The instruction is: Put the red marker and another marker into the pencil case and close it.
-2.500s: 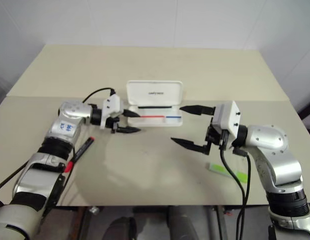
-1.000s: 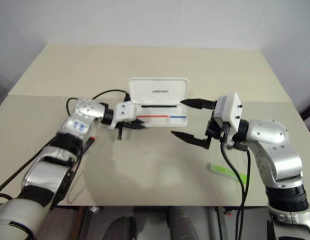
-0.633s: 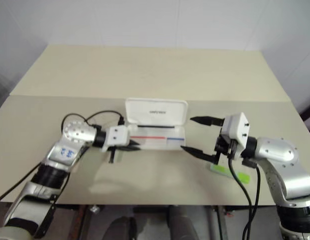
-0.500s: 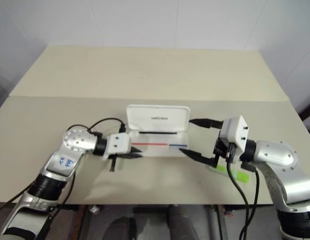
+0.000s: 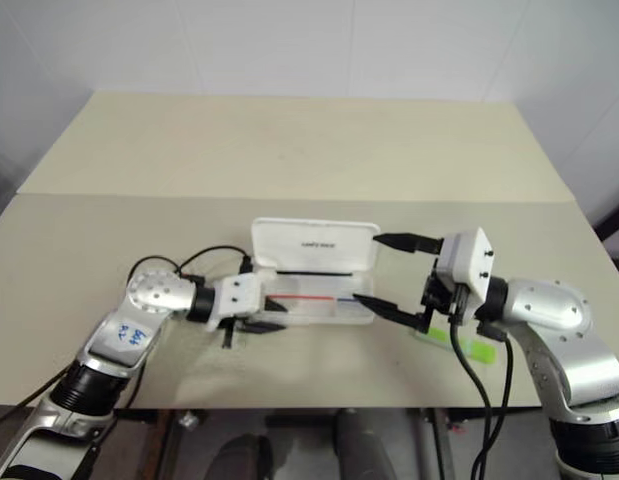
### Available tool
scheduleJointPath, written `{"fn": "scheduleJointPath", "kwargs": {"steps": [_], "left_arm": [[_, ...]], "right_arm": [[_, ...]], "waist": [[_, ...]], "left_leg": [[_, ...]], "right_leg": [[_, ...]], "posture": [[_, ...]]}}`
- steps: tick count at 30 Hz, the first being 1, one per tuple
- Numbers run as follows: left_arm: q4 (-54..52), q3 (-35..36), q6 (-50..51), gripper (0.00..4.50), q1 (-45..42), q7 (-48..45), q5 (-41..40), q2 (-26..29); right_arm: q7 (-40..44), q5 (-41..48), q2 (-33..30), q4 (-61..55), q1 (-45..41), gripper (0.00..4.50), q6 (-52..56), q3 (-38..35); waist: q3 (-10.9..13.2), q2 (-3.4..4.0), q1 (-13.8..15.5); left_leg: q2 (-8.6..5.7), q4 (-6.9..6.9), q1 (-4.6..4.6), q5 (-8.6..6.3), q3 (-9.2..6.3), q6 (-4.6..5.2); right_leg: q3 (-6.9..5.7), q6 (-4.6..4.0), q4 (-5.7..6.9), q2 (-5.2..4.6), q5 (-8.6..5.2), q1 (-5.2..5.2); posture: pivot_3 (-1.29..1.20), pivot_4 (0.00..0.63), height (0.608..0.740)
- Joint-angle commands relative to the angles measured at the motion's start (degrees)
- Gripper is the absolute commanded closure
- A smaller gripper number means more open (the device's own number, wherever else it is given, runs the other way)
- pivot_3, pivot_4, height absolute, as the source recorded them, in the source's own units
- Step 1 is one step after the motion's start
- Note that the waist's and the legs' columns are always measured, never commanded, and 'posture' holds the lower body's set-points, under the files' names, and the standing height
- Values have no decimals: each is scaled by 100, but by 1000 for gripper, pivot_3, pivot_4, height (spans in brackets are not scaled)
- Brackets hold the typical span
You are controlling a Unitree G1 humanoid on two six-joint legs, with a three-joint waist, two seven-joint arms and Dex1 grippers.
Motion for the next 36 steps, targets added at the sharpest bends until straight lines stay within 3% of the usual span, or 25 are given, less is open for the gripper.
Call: {"fn": "scheduleJointPath", "kwargs": {"steps": [1, 7, 10, 15, 21, 24, 31, 36], "left_arm": [[-383, -11, 80, 2306, -81, -35, -257, 0], [-938, 136, 428, 2306, 150, -93, -631, 236], [-1249, 463, 740, 1744, 322, 70, -776, 479], [-1952, 1444, 2267, 87, 759, 767, -1016, 961], [-3069, 2445, 4556, 35, 1198, 2016, -1164, 792], [-3365, 2616, 5355, 35, 1425, 2400, -953, 1261], [-2984, 2823, 5712, 35, 1957, 3132, -646, 1960], [-2732, 2995, 5702, 35, 2194, 3178, -905, 1672]], "right_arm": [[43, 63, 50, -15, -109, 0, -85, -16], [181, 17, 137, 217, -295, 0, -170, 141], [285, -9, 207, 360, -424, 0, -223, 233], [512, 31, 317, 551, -718, 0, -308, 389], [780, 23, 511, 844, -1102, 0, -439, 549], [920, 12, 662, 966, -1329, 0, -471, 692], [1018, -68, 842, 1141, -1503, 0, -538, 803], [965, -82, 911, 1060, -1450, 0, -500, 789]], "waist": [[0, 0, 1], [0, 0, -15], [0, 0, -16], [0, 0, -24], [1, -2, -2], [2, -3, -13], [3, -6, -38], [3, -6, -26]], "left_leg": [[0, -1, 0, 0, 0, 0], [0, -3, 0, 0, 0, 0], [1, -5, 2, 0, -1, 0], [4, -5, 4, 0, -4, 0], [3, -6, 1, -2, -7, 1], [3, -6, 0, -2, -14, 0], [4, -14, 4, -2, -13, -1], [4, -16, 0, -7, -9, -9]], "right_leg": [[0, 0, 0, 0, 0, 0], [0, 0, -1, 0, 0, 0], [0, -2, 0, 0, -1, -1], [-3, -5, 3, 1, -3, -1], [-8, -3, -1, -2, -3, -2], [-12, -4, 0, -1, -3, -1], [-14, -23, 0, -3, -13, -5], [-17, -30, -3, -8, -17, -8]], "posture": [[0, 150, 740], [0, 150, 740], [0, 150, 740], [0, 150, 740], [0, 150, 740], [0, 150, 740], [0, 150, 740], [0, 150, 740]]}}
